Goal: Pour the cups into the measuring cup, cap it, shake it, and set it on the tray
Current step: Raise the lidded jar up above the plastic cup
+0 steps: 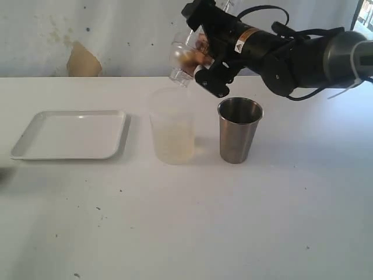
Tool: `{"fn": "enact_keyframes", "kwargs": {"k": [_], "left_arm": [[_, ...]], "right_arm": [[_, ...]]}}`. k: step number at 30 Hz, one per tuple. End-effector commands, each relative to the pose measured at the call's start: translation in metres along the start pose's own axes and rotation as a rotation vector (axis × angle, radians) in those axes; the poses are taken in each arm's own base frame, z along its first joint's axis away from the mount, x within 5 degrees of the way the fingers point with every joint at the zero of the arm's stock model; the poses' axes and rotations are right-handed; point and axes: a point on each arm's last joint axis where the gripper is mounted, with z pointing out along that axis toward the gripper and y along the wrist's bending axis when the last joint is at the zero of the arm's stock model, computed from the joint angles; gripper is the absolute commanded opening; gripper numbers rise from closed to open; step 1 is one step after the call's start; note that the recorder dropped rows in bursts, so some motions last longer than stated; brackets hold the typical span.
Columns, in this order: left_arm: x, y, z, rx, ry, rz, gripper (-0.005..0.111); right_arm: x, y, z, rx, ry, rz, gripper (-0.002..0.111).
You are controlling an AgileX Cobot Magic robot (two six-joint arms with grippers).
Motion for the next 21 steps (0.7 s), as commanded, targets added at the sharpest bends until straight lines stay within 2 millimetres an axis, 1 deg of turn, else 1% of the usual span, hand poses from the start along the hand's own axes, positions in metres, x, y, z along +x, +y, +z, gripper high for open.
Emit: {"fn": "enact_keyframes", "kwargs": {"k": [1, 18, 21], "left_arm": [[0.0009, -0.0001, -0.0001, 0.001, -0.005, -0.006, 0.001], [0.0009, -0.0001, -0.0001, 0.001, -0.005, -0.006, 0.001], [0.0009, -0.0001, -0.0001, 0.001, -0.005, -0.006, 0.001]], "right_arm": [[0.0066, -0.0067, 0.0013, 0.056, 0.042, -0.014, 0.0], [0.0083, -0.0095, 0.001, 0.088, 0.062, -0.015, 0.0], [0.0078, -0.0088, 0.0008, 0.085, 0.059, 0.023, 0.0]]}}
